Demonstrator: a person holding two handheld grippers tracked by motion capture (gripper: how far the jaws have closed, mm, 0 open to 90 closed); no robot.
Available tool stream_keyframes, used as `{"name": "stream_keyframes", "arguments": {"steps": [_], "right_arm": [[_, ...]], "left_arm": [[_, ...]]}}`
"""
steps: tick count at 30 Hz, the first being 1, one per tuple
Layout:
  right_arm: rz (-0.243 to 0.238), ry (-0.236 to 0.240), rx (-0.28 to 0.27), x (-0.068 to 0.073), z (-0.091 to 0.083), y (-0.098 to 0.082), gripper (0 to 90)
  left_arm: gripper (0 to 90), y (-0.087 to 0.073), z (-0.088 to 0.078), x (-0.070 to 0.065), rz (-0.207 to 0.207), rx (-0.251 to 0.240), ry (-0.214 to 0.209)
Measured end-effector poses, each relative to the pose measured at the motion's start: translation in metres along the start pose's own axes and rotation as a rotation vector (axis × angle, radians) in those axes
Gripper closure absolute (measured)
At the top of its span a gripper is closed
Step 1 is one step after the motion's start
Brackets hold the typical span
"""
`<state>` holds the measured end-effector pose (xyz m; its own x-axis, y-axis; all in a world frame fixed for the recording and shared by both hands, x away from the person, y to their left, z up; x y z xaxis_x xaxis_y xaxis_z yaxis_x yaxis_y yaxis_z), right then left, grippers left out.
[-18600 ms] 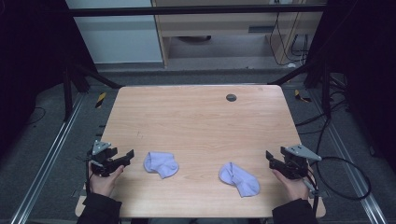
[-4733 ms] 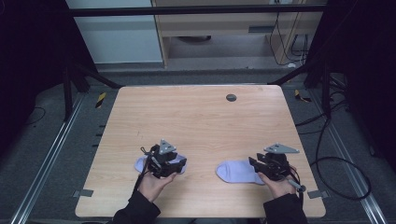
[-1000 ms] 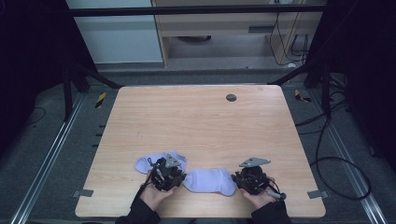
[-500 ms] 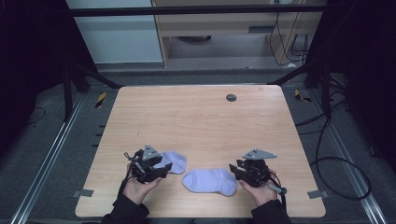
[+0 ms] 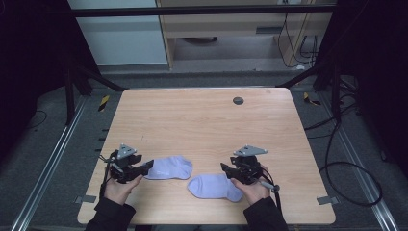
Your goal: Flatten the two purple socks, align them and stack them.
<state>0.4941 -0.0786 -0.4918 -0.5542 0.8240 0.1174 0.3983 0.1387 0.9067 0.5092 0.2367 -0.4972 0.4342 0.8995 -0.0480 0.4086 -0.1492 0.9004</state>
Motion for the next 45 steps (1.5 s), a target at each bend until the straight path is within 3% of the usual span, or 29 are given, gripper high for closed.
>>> {"name": "stream_keyframes", "arguments": {"steps": [8, 15, 26, 39, 45], "right_arm": [[-0.005, 0.016, 0.006, 0.016, 0.022, 0.009, 53.1], [-0.007, 0.04, 0.02, 0.032, 0.046, 0.012, 52.7], [-0.001, 0.049, 0.057, 0.046, 0.077, 0.009, 53.1], [-0.049, 0.061, 0.122, 0.073, 0.117, -0.003, 57.2], [-0.065, 0.045, 0.148, 0.075, 0.127, -0.01, 59.0]], "left_arm": [[43.4, -0.009, 0.0, 0.024, -0.009, 0.022, 0.052], [43.3, -0.017, 0.004, 0.036, -0.012, 0.035, 0.083], [44.4, -0.026, 0.009, 0.038, 0.01, 0.065, 0.085], [52.8, -0.037, 0.017, 0.033, 0.047, 0.125, 0.06], [57.9, -0.042, 0.02, 0.031, 0.043, 0.157, 0.055]]}}
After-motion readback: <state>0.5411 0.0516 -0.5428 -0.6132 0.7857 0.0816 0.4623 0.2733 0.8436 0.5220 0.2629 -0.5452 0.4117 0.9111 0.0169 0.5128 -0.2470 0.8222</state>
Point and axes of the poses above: each handheld gripper's, and its own axes: z roughly forward along the jaws, y roughly out of its top, x roughly to its left, the point moved 8 cm from there along z, roughly forward along the jaws, and after that the axes turned 15 degrees about -x, right-handed, at the moved point
